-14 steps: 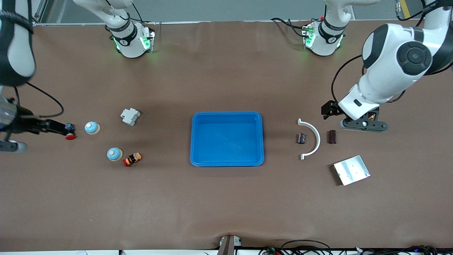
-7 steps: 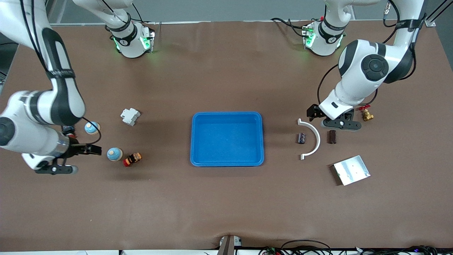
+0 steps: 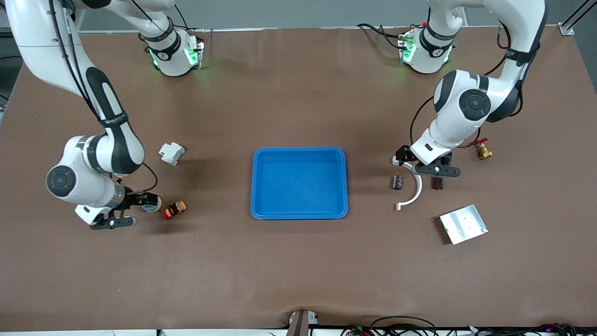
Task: Place electrolytic capacitor and blue bell in tray
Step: 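Grasp the bell with the right gripper while the left gripper grasps the capacitor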
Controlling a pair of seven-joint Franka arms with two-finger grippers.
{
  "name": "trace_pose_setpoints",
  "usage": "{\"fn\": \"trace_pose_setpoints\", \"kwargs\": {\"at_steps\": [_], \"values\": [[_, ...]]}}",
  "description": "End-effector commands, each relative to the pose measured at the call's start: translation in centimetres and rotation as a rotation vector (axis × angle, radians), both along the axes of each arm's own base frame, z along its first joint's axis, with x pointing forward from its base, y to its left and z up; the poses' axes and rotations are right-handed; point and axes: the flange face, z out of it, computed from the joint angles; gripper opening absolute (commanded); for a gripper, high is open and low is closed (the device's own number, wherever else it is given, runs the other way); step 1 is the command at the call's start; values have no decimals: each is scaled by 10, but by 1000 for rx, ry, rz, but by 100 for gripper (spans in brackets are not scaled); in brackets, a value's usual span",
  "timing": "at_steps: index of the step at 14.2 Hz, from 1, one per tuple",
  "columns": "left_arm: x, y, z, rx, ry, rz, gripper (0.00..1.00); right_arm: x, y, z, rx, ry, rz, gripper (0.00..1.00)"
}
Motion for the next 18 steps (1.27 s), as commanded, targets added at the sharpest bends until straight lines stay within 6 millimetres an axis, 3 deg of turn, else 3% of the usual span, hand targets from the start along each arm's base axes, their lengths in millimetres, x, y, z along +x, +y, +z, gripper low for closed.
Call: {"fn": "trace_pose_setpoints", "kwargs": {"at_steps": [1, 8, 14, 16, 17, 18], "values": [[1, -13, -32, -15, -14, 12, 100, -8, 5, -6, -1, 5, 21, 100], [2, -14, -78, 15, -26, -22, 100, -10, -6, -43, -12, 3, 6, 100], [2, -10, -103, -2, -37, -17, 100, -9, -3, -45, -12, 0, 12, 100], [3, -10, -107, -10, -46, -15, 100, -10, -4, -45, -11, 3, 8, 88], [2, -11, -108, -12, -47, -15, 89, -10, -4, -45, -11, 5, 8, 77], [2, -10, -107, -11, -49, -13, 54, -10, -3, -43, -10, 6, 5, 68]]}}
